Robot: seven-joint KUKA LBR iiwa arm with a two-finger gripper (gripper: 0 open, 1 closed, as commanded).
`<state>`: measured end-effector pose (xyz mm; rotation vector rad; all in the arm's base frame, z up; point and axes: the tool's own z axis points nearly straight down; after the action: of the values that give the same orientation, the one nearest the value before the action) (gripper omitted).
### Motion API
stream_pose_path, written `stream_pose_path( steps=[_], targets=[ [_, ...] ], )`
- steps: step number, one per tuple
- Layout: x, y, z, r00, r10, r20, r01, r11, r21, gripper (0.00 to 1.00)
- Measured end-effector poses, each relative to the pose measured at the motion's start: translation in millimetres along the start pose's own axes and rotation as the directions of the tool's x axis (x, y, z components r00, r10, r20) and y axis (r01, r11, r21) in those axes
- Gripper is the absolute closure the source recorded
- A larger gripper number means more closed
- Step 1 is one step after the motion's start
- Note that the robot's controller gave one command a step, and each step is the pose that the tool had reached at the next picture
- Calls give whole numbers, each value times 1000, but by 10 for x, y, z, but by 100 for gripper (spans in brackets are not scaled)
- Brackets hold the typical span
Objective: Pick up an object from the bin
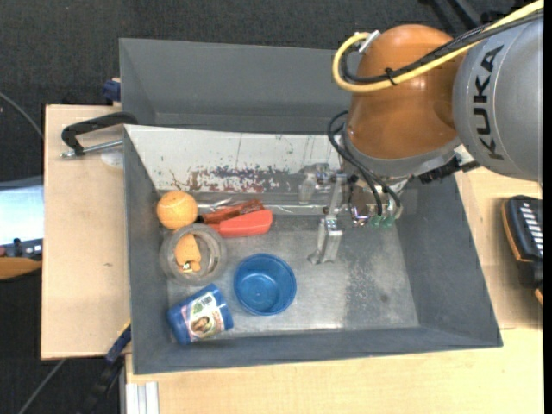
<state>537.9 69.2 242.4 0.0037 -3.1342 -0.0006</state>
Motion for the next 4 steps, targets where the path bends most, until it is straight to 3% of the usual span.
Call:
stream_pose_path(
  steps=[1,2,3,4],
  targets=[
    [-15,-4,-48,1000,2,9,-2,1000,-1,0],
    [100,250,547,997,-80,10,80,997,-1,0],
    [222,699,825,992,-123,9,123,992,-2,0],
    [302,452,974,984,-177,11,177,984,0,0]
  ],
)
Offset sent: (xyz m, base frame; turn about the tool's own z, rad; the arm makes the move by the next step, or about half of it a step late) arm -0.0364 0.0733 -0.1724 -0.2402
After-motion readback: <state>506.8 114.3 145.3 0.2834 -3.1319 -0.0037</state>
